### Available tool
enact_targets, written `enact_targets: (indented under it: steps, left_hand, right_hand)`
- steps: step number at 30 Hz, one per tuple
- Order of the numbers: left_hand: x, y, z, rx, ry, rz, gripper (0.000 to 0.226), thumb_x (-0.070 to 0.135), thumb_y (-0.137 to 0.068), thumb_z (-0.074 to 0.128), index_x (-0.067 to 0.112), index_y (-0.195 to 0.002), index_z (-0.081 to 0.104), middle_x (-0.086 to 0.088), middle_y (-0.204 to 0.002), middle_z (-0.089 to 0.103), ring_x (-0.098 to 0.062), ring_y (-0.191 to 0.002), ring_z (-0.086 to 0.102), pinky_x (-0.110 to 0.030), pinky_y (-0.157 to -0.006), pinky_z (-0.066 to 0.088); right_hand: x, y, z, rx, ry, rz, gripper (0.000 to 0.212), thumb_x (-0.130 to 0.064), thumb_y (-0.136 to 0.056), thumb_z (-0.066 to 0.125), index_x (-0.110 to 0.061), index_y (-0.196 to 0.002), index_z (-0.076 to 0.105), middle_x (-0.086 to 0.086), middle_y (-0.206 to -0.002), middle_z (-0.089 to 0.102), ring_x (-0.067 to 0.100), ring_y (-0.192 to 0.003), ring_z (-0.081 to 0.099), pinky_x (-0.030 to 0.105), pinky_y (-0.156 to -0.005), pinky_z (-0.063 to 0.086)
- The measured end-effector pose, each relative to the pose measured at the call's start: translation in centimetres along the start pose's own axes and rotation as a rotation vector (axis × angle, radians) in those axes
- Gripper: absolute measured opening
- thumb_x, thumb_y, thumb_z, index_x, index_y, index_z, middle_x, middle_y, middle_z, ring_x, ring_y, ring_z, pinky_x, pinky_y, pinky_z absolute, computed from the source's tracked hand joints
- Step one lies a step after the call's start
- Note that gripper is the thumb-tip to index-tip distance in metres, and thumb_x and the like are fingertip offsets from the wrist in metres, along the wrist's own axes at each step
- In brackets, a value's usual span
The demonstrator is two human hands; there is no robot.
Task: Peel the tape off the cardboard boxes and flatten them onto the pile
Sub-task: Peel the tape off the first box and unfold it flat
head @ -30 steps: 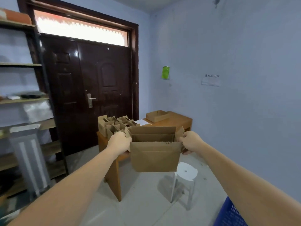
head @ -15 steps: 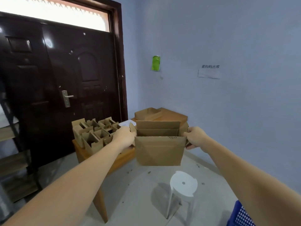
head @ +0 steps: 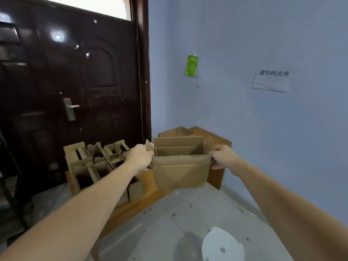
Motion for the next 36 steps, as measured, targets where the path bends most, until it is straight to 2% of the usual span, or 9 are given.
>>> enact_targets:
  steps: [6,9,13,17,20,24,28,32,36]
  left_hand:
    - [0.2,-13.2,2.8,-0.010,0.017,-0.038,0.021,0.021,-0.106,0.051,0.018,-0.089,0.062,-0.007,-0.097,0.070,-0.027,-0.083,0.072,-0.045,-0.074,0.065]
    - [0.7,-18.9,4.3,-0.008,-0.016,-0.063,0.020,0.021,-0.106,0.051,0.013,-0.093,0.065,-0.007,-0.093,0.069,-0.027,-0.076,0.073,-0.045,-0.074,0.064]
    - [0.6,-26.0,6.6,-0.020,-0.028,-0.109,0.020,0.023,-0.106,0.053,0.012,-0.094,0.064,-0.007,-0.093,0.071,-0.026,-0.077,0.073,-0.043,-0.074,0.065]
    - [-0.4,-32.8,8.3,0.037,-0.062,-0.161,0.024,0.022,-0.105,0.051,0.008,-0.091,0.065,-0.010,-0.083,0.073,-0.027,-0.070,0.074,-0.036,-0.064,0.062]
    - [-2.2,-37.3,9.3,0.074,-0.051,-0.217,0.023,0.021,-0.104,0.049,0.007,-0.097,0.067,-0.011,-0.081,0.075,-0.028,-0.070,0.075,-0.042,-0.071,0.064]
    - [-4.8,-41.5,10.2,0.094,-0.053,-0.278,0.019,0.019,-0.106,0.049,0.014,-0.098,0.066,-0.009,-0.083,0.074,-0.023,-0.073,0.073,-0.030,-0.055,0.059]
    - [-7.9,-45.6,10.7,0.123,-0.069,-0.346,0.023,0.023,-0.106,0.046,0.016,-0.097,0.066,-0.008,-0.081,0.075,-0.025,-0.072,0.075,-0.037,-0.065,0.063]
    - [-11.0,-49.3,12.4,0.127,-0.155,-0.384,0.025,0.030,-0.108,0.044,0.020,-0.095,0.063,-0.007,-0.079,0.072,-0.026,-0.074,0.072,-0.040,-0.069,0.062]
    - [-14.1,-52.1,15.0,0.161,-0.245,-0.415,0.022,0.030,-0.108,0.045,0.014,-0.102,0.060,-0.004,-0.092,0.068,-0.023,-0.086,0.067,-0.040,-0.080,0.058]
  right_hand:
    - [-0.7,-12.9,1.3,-0.027,-0.085,0.001,0.004,-0.019,-0.097,0.065,-0.016,-0.097,0.065,0.011,-0.101,0.073,0.029,-0.090,0.074,0.039,-0.078,0.064]
    - [-1.0,-18.7,1.6,-0.019,-0.118,0.002,0.004,-0.020,-0.098,0.064,-0.018,-0.096,0.062,0.008,-0.102,0.070,0.028,-0.092,0.072,0.036,-0.075,0.063]
    - [-0.5,-27.3,2.2,-0.044,-0.148,0.015,0.008,-0.022,-0.101,0.059,-0.017,-0.105,0.065,0.007,-0.106,0.070,0.027,-0.095,0.071,0.042,-0.084,0.062]
    - [-0.3,-36.2,4.1,-0.114,-0.127,0.008,0.011,-0.020,-0.102,0.056,-0.015,-0.109,0.063,0.008,-0.107,0.071,0.027,-0.092,0.073,0.040,-0.078,0.063]
    - [-0.5,-42.4,6.3,-0.175,-0.135,0.008,0.015,-0.019,-0.101,0.057,-0.011,-0.112,0.062,0.010,-0.108,0.071,0.028,-0.094,0.072,0.043,-0.082,0.063]
    - [-0.2,-48.8,9.9,-0.269,-0.098,0.013,0.020,-0.018,-0.101,0.059,-0.007,-0.118,0.061,0.012,-0.111,0.069,0.027,-0.094,0.071,0.035,-0.070,0.062]
    - [0.0,-54.0,13.6,-0.352,-0.055,0.025,0.021,-0.019,-0.101,0.060,-0.008,-0.118,0.059,0.009,-0.110,0.066,0.026,-0.092,0.070,0.032,-0.064,0.060]
    - [1.2,-58.6,17.0,-0.392,-0.025,0.023,0.020,-0.022,-0.100,0.061,-0.009,-0.115,0.062,0.007,-0.111,0.066,0.020,-0.092,0.067,0.021,-0.056,0.054]
    - [4.1,-62.5,20.1,-0.398,-0.063,0.097,0.016,-0.019,-0.098,0.064,-0.016,-0.114,0.063,0.007,-0.115,0.068,0.023,-0.099,0.069,0.039,-0.076,0.063]
Point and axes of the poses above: each hand's wrist, its own y-axis away from the middle knuckle, its own z-axis out of the palm, x = y × z, the point moved 4 cm from there along -y, towards the middle knuckle
